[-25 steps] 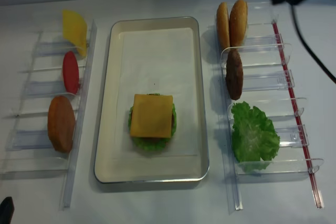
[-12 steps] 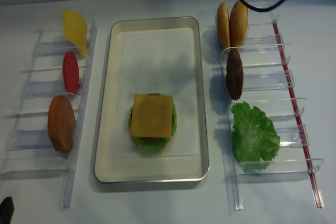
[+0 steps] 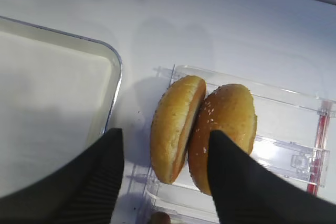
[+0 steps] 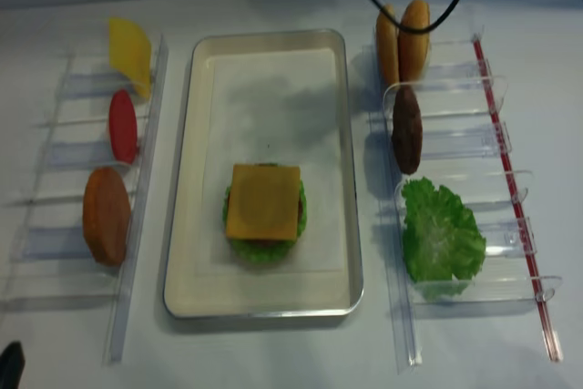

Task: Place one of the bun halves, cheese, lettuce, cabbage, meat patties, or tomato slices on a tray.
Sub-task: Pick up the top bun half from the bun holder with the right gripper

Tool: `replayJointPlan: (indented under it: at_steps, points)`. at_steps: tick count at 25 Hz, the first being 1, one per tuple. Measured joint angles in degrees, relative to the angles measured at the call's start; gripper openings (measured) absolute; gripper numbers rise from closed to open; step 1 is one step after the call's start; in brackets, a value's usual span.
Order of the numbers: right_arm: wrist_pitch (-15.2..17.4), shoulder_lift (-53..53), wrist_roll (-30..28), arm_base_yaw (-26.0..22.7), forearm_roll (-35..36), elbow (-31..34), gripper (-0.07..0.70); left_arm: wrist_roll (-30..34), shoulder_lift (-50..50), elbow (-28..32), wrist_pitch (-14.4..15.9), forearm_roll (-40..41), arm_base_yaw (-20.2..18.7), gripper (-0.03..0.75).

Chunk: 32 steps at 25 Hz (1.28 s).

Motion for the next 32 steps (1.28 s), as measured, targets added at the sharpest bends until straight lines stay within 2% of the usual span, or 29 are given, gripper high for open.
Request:
replayJointPlan:
  at_steps: [17,28,32]
  points:
    - [-2.2,6.6,1.3,0.0,-0.7,-0.1,0.411,0.0,0.0,0.0,0.0,0.0,0.0,0.484]
    - [-2.5,9.7,1.5,0.0,-0.9,-0.2,0.411,0.0,0.0,0.0,0.0,0.0,0.0,0.484]
    - [-2.5,9.7,1.7,0.0,-1.2,-0.2,0.373,0.0,0.0,0.0,0.0,0.0,0.0,0.484]
